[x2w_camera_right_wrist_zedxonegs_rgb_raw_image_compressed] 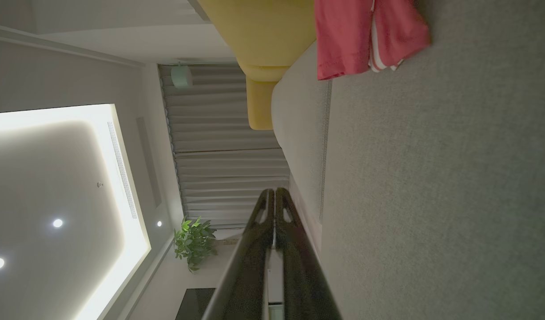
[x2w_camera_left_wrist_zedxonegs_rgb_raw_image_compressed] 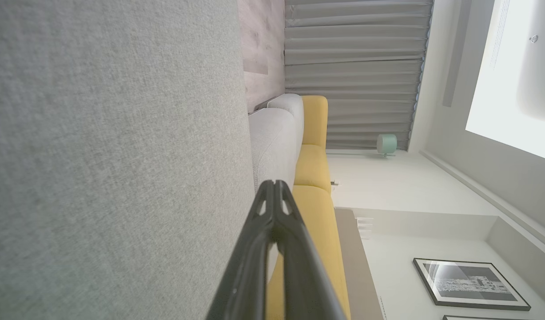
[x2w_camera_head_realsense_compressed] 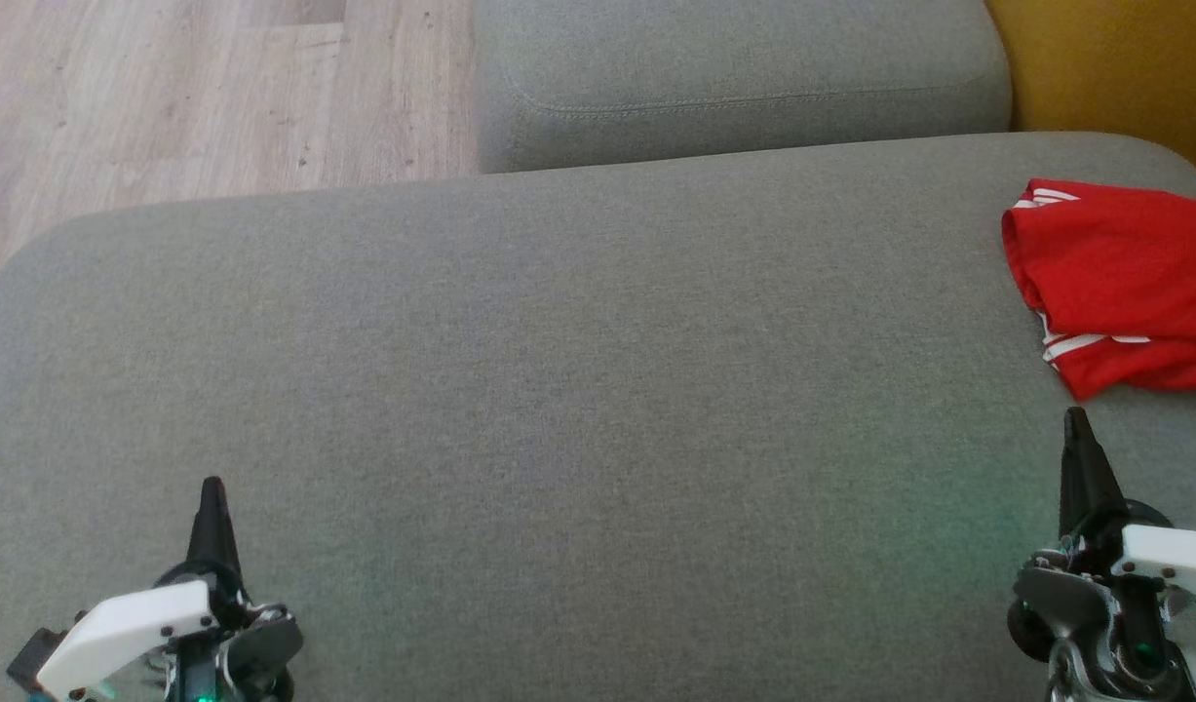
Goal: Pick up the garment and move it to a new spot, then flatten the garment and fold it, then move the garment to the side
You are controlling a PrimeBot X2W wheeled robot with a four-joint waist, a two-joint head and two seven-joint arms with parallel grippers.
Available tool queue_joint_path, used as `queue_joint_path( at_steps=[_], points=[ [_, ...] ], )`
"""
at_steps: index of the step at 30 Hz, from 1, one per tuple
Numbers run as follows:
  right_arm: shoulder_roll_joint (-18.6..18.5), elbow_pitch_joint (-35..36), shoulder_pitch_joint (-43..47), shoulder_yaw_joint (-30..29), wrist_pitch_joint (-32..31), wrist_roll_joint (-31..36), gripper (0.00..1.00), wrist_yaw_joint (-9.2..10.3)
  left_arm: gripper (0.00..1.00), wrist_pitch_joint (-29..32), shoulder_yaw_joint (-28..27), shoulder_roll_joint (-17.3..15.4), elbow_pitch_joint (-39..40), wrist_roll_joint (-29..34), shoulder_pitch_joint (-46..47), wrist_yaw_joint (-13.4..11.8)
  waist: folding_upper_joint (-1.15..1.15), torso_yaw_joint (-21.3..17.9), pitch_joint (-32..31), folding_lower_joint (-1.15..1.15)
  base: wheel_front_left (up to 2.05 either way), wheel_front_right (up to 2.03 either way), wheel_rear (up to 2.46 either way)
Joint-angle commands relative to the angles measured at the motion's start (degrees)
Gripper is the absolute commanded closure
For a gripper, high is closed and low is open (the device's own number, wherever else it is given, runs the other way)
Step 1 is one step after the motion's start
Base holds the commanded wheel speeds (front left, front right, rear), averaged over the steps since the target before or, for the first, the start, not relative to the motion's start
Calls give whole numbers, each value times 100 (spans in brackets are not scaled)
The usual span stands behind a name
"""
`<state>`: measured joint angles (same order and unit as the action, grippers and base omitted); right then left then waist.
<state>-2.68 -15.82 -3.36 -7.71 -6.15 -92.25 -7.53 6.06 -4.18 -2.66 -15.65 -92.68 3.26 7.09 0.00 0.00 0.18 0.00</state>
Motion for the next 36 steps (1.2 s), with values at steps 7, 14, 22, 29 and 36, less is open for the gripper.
queue_joint_path(
  at_steps=[7,14,22,29,36],
  points=[
    [-21,179,-283,112,-39,14,100,4,100,46,-238,-23,161,55,293,40,0,0,0,0,0,0,0],
    [-21,179,-283,112,-39,14,100,4,100,46,-239,-23,161,55,293,40,0,0,0,0,0,0,0],
    [-20,179,-283,112,-39,14,100,4,100,47,-239,-23,161,55,293,40,0,0,0,0,0,0,0],
    [-20,179,-283,112,-39,14,100,4,100,47,-239,-22,161,55,293,40,0,0,0,0,0,0,0],
    [-20,179,-283,112,-39,13,100,4,100,47,-239,-22,161,56,293,40,0,0,0,0,0,0,0]
  ],
)
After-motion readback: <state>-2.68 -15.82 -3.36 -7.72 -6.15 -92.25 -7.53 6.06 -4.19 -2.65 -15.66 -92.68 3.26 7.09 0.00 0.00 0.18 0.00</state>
